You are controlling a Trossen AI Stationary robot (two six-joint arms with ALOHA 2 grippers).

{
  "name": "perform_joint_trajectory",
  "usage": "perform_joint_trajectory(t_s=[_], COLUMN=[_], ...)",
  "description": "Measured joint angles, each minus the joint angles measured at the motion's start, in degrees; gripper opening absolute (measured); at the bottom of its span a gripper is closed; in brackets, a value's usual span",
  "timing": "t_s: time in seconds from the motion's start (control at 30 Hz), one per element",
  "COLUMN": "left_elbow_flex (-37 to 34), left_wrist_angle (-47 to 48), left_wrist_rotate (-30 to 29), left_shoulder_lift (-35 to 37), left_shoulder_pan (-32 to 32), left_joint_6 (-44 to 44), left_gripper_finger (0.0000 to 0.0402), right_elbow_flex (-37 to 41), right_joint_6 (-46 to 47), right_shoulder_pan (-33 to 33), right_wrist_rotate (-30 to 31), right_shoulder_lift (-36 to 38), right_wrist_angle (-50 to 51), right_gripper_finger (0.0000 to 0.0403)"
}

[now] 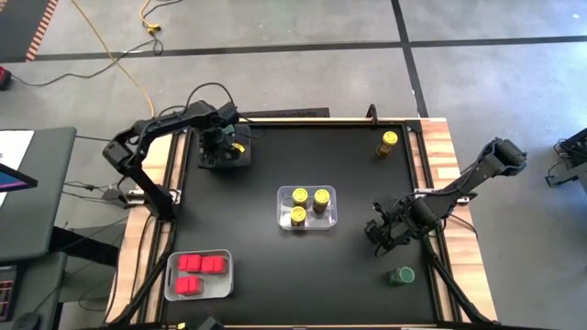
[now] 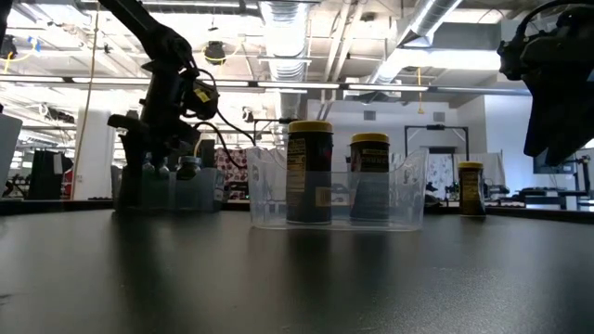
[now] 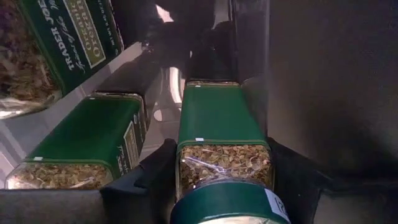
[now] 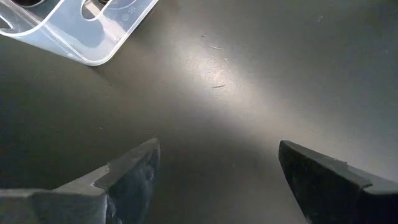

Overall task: Sort spices by type
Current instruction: Put the green seasoning bottle into the transparent bin

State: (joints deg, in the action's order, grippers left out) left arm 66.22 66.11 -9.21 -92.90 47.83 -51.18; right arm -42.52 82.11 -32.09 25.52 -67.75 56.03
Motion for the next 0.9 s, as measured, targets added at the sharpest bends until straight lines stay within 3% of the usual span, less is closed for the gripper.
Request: perform_joint_trajectory(t_s=[0.9], left_elbow_flex=[1.9], left_wrist_angle=[0.6], left_wrist_rotate=[0.7], left_shoulder_lift=[-0.2], left_shoulder_pan=[0.0], left_joint_6=[1.4], left_gripper_finger=[0.0196], right_elbow_flex=[0.0], right_joint_6=[0.0], right_shoulder_pan=[0.0], right_wrist_rotate=[0.0], right_shoulder_lift=[0.0], right_wrist_angle=[-1.1], right_gripper_finger=[0.0356])
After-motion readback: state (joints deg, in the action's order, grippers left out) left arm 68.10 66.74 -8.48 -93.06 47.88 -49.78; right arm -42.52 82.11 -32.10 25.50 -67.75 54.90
